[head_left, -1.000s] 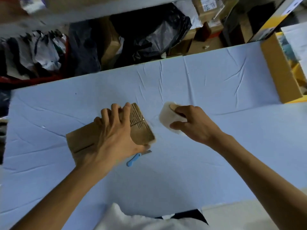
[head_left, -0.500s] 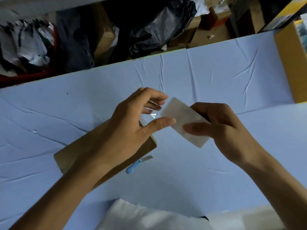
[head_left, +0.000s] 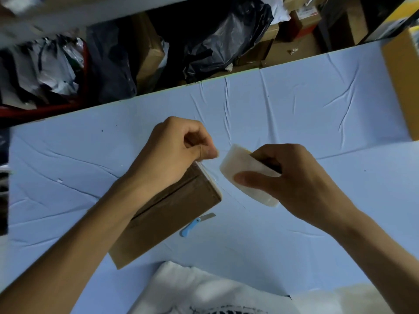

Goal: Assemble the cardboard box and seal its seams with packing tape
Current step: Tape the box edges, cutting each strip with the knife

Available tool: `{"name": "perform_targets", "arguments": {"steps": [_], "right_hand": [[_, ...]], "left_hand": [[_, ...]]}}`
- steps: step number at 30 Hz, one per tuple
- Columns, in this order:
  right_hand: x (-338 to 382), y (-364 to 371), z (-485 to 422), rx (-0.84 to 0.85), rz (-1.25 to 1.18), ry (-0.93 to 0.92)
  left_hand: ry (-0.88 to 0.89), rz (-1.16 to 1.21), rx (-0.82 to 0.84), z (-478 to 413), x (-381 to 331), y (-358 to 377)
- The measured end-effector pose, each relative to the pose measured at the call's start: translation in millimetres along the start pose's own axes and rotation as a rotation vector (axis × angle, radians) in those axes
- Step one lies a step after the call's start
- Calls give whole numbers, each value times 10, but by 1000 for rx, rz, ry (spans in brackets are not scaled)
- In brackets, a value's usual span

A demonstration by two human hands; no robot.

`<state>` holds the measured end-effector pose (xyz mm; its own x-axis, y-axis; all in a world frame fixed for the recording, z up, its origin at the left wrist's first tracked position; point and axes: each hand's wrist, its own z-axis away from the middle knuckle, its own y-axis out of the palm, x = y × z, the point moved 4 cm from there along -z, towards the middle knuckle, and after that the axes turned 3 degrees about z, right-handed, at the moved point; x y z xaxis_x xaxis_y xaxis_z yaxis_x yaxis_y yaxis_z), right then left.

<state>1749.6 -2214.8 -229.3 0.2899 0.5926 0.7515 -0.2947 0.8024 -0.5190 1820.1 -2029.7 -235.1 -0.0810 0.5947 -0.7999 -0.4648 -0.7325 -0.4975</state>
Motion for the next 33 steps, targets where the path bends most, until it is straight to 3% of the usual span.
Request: {"name": "perform_targets", "arguments": {"steps": [5, 8, 20, 27, 29, 33], "right_hand": [[-70, 52, 43, -73, 106, 150], [-12, 91, 96, -124, 151, 145], [47, -22, 230, -30, -186, 7], [-11, 47, 185, -60, 124, 199], [-68, 79, 210, -66, 119, 245], [-46, 57, 296, -117, 38, 147]], "left_hand": [[38, -30, -6, 4, -27, -89], [14, -31, 20, -30, -1, -141], [143, -70, -24, -155, -118, -348], [129, -150, -55, -192, -34, -314], [146, -149, -50, -162, -41, -317], [151, -127, -71, -138, -5, -345]]}}
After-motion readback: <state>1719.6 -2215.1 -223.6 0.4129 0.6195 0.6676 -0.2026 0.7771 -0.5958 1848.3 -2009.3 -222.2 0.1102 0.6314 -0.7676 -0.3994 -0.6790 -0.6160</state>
